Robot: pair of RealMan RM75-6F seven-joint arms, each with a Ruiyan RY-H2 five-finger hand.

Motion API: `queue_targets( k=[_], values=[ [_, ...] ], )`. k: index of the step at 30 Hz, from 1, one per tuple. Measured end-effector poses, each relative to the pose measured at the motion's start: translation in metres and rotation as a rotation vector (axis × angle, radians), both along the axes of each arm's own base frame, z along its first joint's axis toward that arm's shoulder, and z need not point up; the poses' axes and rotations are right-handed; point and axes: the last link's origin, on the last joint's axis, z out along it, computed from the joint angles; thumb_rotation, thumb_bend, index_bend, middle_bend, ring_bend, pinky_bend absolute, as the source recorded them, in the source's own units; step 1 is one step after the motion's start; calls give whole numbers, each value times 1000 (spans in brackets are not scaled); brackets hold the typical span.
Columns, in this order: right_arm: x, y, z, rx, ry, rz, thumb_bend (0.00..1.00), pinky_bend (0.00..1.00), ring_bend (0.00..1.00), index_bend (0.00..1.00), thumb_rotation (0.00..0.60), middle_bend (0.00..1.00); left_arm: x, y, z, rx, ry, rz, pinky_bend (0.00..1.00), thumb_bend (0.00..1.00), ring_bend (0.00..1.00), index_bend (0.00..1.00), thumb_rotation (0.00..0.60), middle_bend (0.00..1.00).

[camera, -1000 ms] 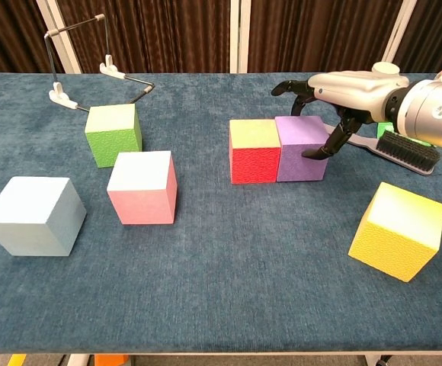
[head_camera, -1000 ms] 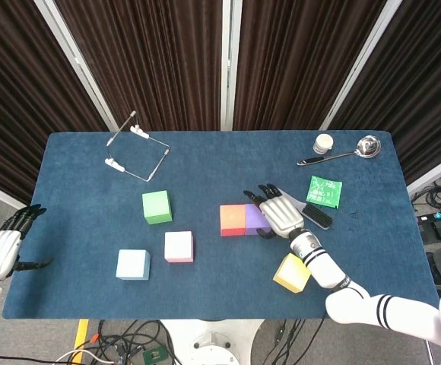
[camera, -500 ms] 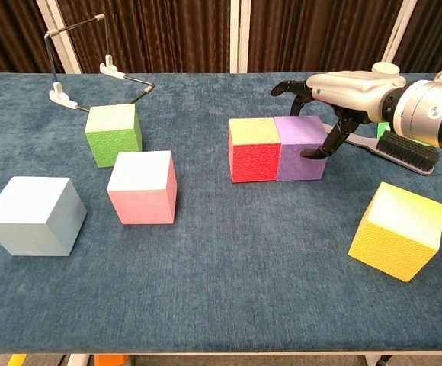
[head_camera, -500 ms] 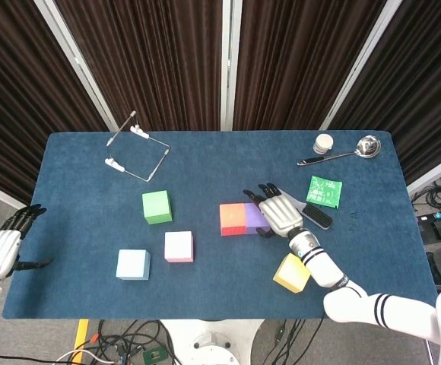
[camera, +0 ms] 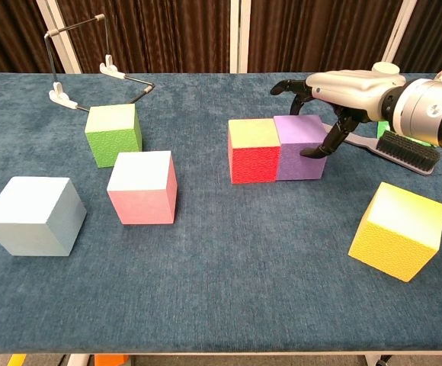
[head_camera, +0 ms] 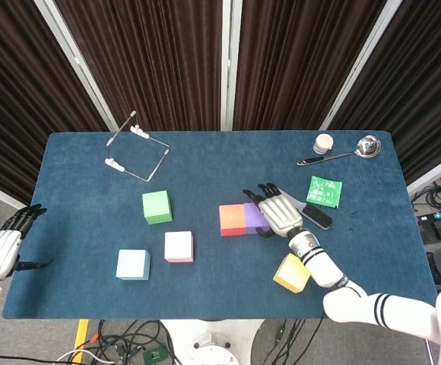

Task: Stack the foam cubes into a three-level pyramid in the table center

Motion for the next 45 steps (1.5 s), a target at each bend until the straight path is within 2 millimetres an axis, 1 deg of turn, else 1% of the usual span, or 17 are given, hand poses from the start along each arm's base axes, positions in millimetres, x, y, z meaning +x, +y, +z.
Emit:
queue_targets(
  k=[5,12,21,26,35,39,41,45],
  values=[
    [0,-1,-1,1,2,-2,284,0,0,0,600,361,0,-1,0,1,0,2,154,14,19,105,600,68],
    [-1,0,-2,3,14,0,279,0,0,0,600,332,0,-1,0,6,-3,-2,154,14,19,105,600,68],
    [-1,0,0,2,0,0,163,0,0,0,600,182,-1,-1,1,7,-3,-1,154,14,19,105,600,68],
    [-1,0,2,4,-1,1,129,0,0,0,600,115,-1,-1,1,7,-4,-1,154,14,19,105,600,68],
    [-3,1,6,10,-14,-8,112,0,0,0,600,111,3,-2,2,6,-6,-14,154,14,19,105,600,68],
    [-1,2,16,-2,-44,-12,108,0,0,0,600,111,10,-5,3,-1,-17,-39,154,14,20,105,600,68],
    [0,2,26,-13,-62,-14,109,0,0,0,600,111,16,-6,3,-5,-17,-56,154,14,19,105,600,68],
    [-1,2,52,-52,-110,-21,109,0,0,0,600,111,32,-8,-1,-26,-34,-100,154,14,20,105,600,68]
  ],
)
